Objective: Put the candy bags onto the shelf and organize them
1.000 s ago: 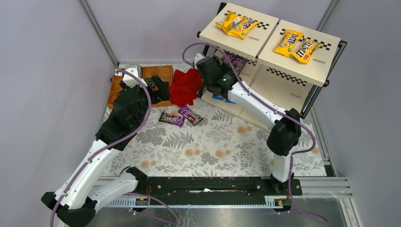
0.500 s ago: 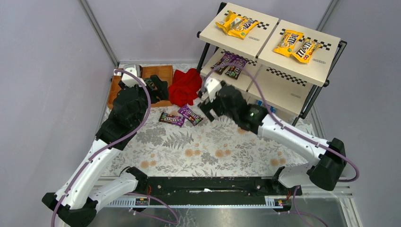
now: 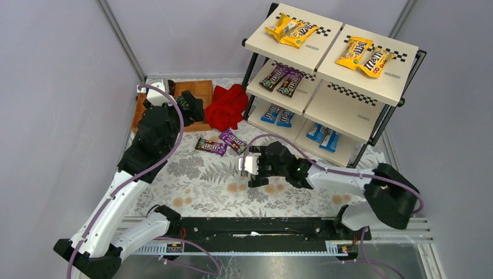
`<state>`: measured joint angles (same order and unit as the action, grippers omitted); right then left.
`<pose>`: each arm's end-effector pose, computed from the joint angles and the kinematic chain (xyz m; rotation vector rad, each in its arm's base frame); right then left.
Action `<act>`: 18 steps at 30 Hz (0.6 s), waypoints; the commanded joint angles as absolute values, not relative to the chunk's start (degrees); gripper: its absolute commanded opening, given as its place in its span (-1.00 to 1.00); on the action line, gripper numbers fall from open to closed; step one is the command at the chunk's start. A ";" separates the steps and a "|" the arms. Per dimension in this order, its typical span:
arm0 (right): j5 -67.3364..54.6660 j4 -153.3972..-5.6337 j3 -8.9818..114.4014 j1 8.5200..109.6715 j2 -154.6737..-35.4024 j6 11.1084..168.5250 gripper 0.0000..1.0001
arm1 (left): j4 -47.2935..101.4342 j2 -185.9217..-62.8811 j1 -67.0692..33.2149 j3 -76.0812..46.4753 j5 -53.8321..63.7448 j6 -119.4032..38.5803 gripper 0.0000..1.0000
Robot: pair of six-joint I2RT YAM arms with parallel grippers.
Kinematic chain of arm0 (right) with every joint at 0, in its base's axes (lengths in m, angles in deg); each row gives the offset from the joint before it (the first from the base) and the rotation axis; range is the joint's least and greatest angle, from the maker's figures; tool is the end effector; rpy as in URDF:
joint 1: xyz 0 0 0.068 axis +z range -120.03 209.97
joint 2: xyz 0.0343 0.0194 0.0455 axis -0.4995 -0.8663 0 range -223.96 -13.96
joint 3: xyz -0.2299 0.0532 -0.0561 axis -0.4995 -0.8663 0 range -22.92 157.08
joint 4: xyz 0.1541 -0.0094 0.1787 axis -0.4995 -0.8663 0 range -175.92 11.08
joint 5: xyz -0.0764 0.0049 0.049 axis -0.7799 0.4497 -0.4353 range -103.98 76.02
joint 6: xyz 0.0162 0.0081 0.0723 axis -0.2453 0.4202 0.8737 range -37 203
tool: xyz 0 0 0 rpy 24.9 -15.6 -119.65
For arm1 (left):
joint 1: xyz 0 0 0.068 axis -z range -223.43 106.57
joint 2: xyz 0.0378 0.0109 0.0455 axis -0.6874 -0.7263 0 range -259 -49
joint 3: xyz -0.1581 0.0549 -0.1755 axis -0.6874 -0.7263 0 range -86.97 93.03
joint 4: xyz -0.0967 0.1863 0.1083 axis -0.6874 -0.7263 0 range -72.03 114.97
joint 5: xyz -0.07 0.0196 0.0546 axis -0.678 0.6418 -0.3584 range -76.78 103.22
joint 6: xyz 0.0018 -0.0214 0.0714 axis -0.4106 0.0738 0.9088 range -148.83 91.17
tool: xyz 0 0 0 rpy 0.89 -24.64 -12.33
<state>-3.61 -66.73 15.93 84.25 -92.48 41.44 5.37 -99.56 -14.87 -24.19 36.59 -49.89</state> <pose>0.1659 0.2502 0.1861 -1.6005 1.2926 0.3234 0.1900 -0.0751 0.3808 -0.1939 1.6870 -0.3023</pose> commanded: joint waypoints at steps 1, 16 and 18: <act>-4.38 -61.62 17.69 84.55 -99.14 24.15 0.99 | 8.47 -98.56 -15.13 -24.68 37.04 -49.98 0.98; -13.36 -33.74 19.88 82.85 -122.74 14.31 0.77 | 8.54 -98.56 -14.12 -24.65 39.69 -48.61 0.97; -12.24 -32.81 20.96 81.72 -124.37 14.02 0.74 | 8.44 -98.54 -13.80 -24.53 39.88 -48.44 0.97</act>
<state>-11.63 -35.85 19.64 83.51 -120.89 16.31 5.55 -99.30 -14.32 -24.73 38.19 -49.56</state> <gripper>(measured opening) 0.879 0.987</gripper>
